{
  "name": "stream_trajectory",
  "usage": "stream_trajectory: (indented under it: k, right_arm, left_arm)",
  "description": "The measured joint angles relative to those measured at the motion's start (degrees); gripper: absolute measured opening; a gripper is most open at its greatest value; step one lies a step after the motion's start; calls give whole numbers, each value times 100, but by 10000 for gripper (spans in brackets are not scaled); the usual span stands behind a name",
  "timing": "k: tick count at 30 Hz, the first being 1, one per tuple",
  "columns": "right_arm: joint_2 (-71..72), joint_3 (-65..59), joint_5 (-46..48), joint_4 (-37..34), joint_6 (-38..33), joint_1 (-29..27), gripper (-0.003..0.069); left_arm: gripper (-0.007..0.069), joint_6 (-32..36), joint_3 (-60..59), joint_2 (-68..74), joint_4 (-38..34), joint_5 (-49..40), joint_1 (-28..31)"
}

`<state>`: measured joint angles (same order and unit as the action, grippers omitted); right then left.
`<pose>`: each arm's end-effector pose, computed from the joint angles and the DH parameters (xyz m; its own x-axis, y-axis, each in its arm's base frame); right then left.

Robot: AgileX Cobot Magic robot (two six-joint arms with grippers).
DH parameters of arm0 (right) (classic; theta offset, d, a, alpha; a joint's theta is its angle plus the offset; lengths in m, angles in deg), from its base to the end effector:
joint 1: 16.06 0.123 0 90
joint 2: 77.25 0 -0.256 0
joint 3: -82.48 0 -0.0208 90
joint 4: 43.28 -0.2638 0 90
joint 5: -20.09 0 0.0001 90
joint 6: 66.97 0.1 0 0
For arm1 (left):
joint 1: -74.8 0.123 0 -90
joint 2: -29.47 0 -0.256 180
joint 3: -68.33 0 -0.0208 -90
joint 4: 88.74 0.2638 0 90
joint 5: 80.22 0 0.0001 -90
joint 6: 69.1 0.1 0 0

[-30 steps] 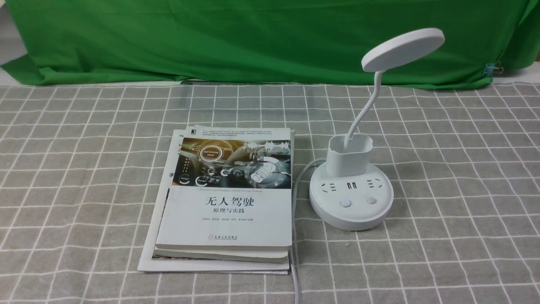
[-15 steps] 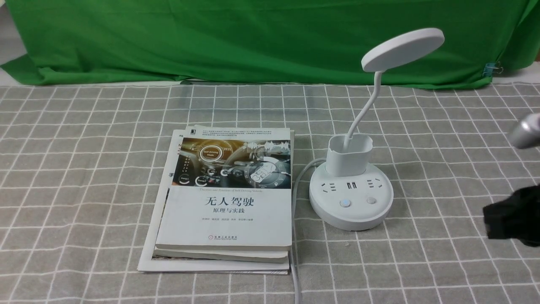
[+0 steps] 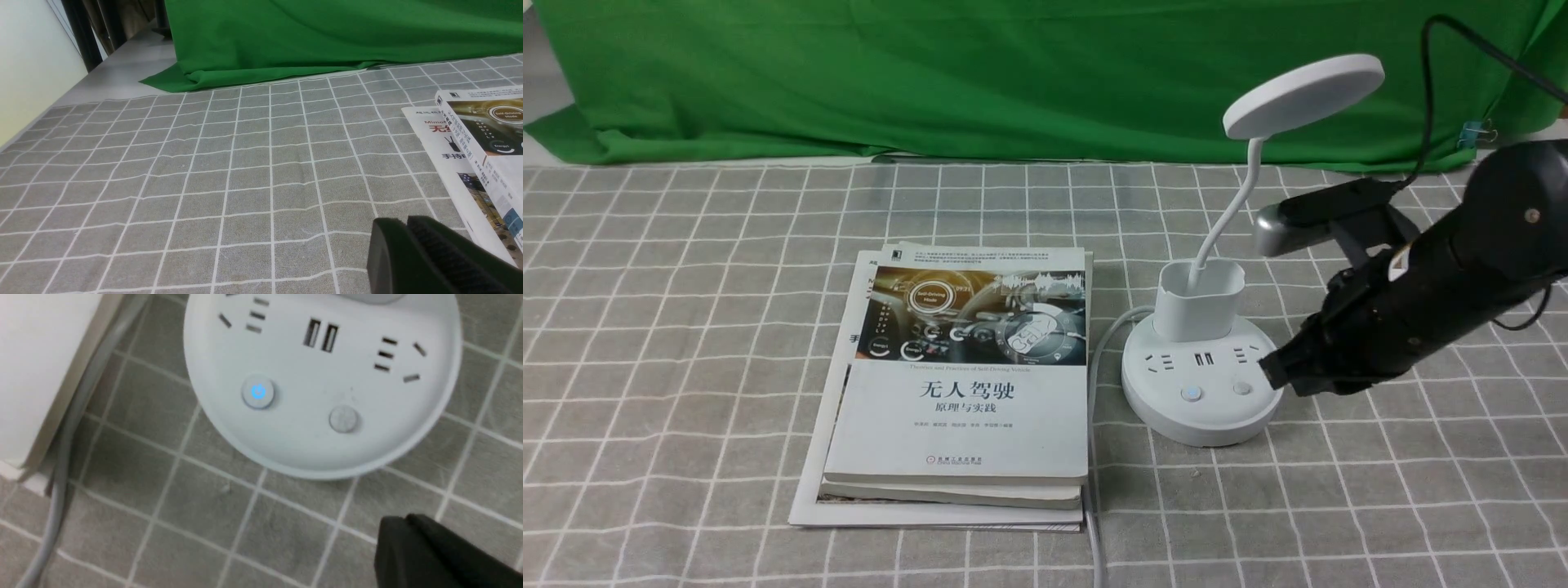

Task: Turn on the desk lamp on the grey coffee tablecloth with your hand.
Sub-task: 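Press the button on the base of the white desk lamp with the right gripper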

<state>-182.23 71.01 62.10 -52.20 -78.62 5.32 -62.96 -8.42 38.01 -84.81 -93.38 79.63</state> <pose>0.3208 0.1368 0.1791 -0.8261 -0.4165 -0.3797 -0.4724 0.8791 0.0634 0.1064 0.0106 0.1887 -0.1609 0.1601 -0.9739 -0.0728 0.9821 0.1735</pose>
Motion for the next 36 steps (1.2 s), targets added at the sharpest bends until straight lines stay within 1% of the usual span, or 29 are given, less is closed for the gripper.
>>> stream_trajectory:
  k: [4,6,17,26,31,36]
  right_arm:
    - [-449,327,-46,-379,-243,0,35]
    - [-638,444,-53,-431,-290,0,35]
    - [-811,573,-297,-459,-312,0,35]
    - [-1245,641,-354,-491,-308,0,35]
    - [-1173,633,-337,-491,-308,0,35]
    - [-797,572,-59,-486,-308,0,35]
  left_arm:
    - [19,0,0,0,0,0,0]
    - [19,0,0,0,0,0,0]
    - [19,0,0,0,0,5,0]
    - [19,0,0,0,0,5,0]
    - [19,-5,0,0,0,5,0]
    - [19,0,0,0,0,5,0]
